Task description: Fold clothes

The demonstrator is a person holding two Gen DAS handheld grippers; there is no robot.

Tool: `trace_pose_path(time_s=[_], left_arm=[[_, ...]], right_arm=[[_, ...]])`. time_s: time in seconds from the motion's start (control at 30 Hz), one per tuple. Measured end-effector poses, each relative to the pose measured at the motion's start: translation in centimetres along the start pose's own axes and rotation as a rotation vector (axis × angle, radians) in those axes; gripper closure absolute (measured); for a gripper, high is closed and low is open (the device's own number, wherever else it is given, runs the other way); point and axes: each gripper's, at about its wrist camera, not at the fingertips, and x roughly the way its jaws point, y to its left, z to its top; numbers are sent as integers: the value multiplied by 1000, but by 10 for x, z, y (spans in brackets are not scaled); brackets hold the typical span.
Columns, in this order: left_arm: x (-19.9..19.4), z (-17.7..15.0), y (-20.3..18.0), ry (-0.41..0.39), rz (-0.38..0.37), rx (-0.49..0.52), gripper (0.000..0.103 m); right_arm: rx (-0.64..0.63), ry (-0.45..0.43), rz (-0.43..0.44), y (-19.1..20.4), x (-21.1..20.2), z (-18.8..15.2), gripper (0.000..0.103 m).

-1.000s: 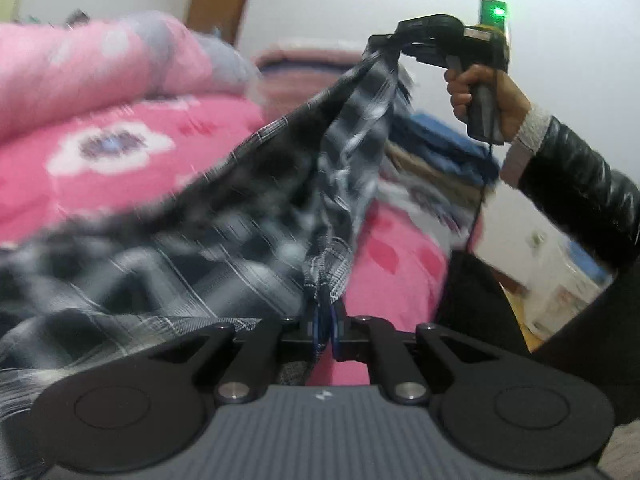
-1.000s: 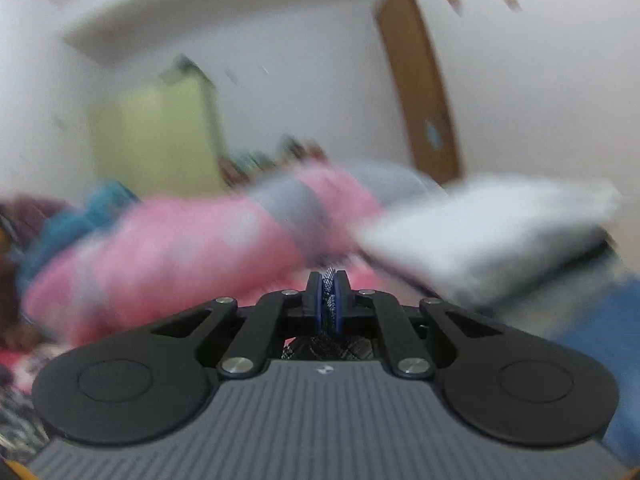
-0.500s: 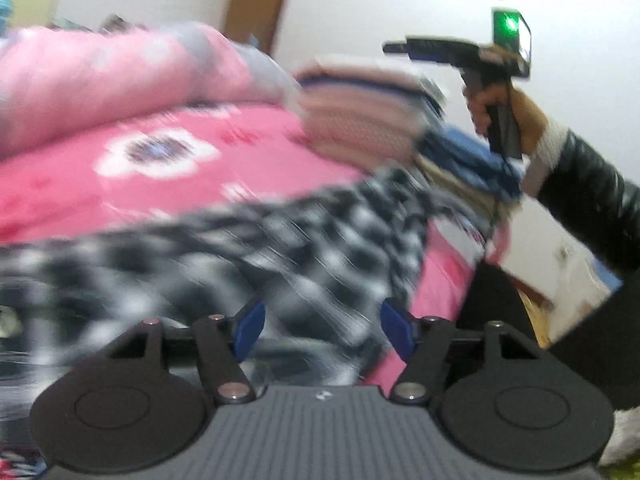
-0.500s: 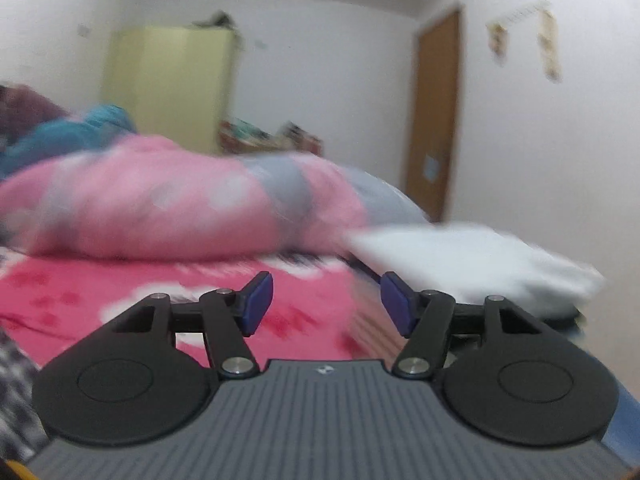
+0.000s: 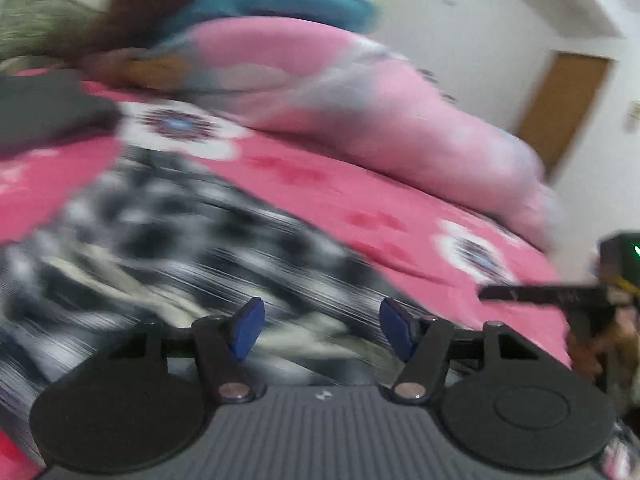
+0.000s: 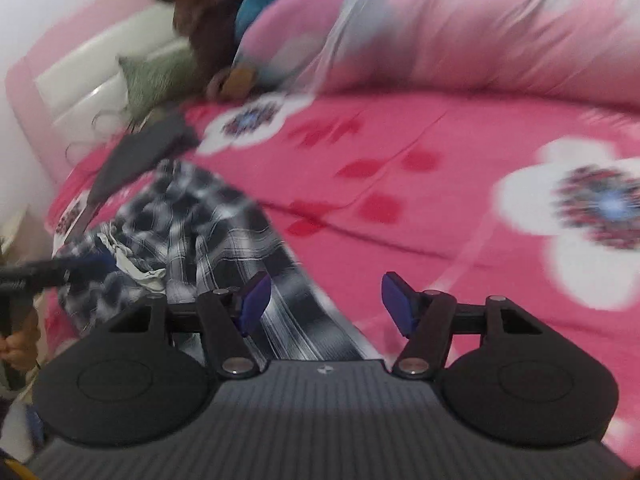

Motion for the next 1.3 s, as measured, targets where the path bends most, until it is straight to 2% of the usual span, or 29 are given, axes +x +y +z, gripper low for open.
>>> trace_pose_path(time_s=[0.1, 0.2, 0.23, 0.3, 0.33, 0.37, 0.43, 0.53, 0.77, 0.83, 0.9, 0.97, 1.0, 1.07, 1.13, 1.2, 1.23, 1.3], left_arm=[[16, 13, 22, -17, 76, -55, 40], [32, 18, 39, -15, 165, -93, 41], [37, 17, 43, -10, 189, -101, 42], [41, 15, 50, -21, 198, -112, 44], [41, 14, 50, -29, 201, -110, 44], [42, 14, 49, -36, 207, -103, 44], [43, 16, 46, -42, 226, -92, 44], [44, 22, 41, -52, 251, -79, 44], [58, 36, 50, -94, 320, -96, 44], [57, 35, 54, -106, 306, -110, 44], [55, 34, 58, -117, 284, -125, 44], [54, 33, 61, -128, 262, -139, 43], [53, 33, 63, -133, 251, -146, 42], [51, 32, 67, -144, 229, -161, 42], [49, 31, 71, -155, 207, -175, 42], [47, 30, 74, -166, 185, -189, 42], [47, 29, 75, -170, 179, -194, 42], [45, 29, 77, -177, 174, -197, 42]], right_arm=[[3, 59, 49, 2, 39, 12, 44], [-12, 152, 80, 7, 64, 11, 56], [-30, 192, 84, 9, 70, 8, 69], [-98, 207, 57, 18, 74, 2, 77], [-143, 209, 21, 24, 73, 2, 96], [-165, 210, -13, 29, 71, 4, 102], [-237, 192, -86, 38, 68, 9, 102], [-432, 95, -256, 53, 61, 31, 102], [-478, 75, -434, 22, 107, 65, 102], [-489, 69, -484, 13, 120, 75, 100], [-453, 164, -465, -5, 146, 69, 94], [-477, 143, -452, -6, 141, 66, 87], [-484, 152, -431, -4, 131, 70, 83], [-499, 120, -362, 2, 99, 81, 66], [-524, 112, -283, 11, 71, 93, 55], [-533, 62, -199, 24, 51, 109, 54], [-499, 43, -126, 31, 49, 121, 54], [-444, 20, 16, 50, 67, 141, 54]])
